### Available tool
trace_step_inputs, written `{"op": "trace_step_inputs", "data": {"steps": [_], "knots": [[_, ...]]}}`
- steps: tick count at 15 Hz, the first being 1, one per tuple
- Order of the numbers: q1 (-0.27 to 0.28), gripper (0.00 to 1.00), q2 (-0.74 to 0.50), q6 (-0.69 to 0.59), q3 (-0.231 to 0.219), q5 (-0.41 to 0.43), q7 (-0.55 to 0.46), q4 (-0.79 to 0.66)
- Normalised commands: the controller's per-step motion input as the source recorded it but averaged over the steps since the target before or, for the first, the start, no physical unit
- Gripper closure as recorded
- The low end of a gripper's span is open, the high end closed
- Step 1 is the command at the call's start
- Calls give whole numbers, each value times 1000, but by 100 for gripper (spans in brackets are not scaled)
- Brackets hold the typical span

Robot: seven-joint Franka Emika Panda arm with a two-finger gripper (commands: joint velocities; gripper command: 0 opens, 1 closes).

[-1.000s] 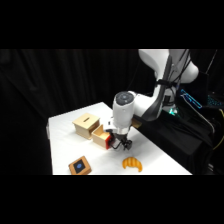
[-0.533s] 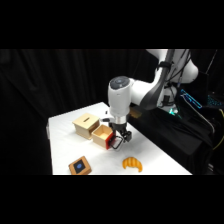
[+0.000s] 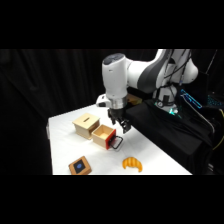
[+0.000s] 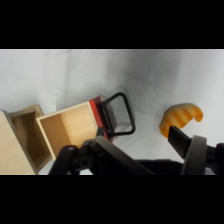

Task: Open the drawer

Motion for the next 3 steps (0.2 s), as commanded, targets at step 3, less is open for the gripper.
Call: {"op": "trace_step_inputs", "data": {"steps": [3], "knots": [[-132, 0, -154, -67, 67, 206, -266, 37]]}}
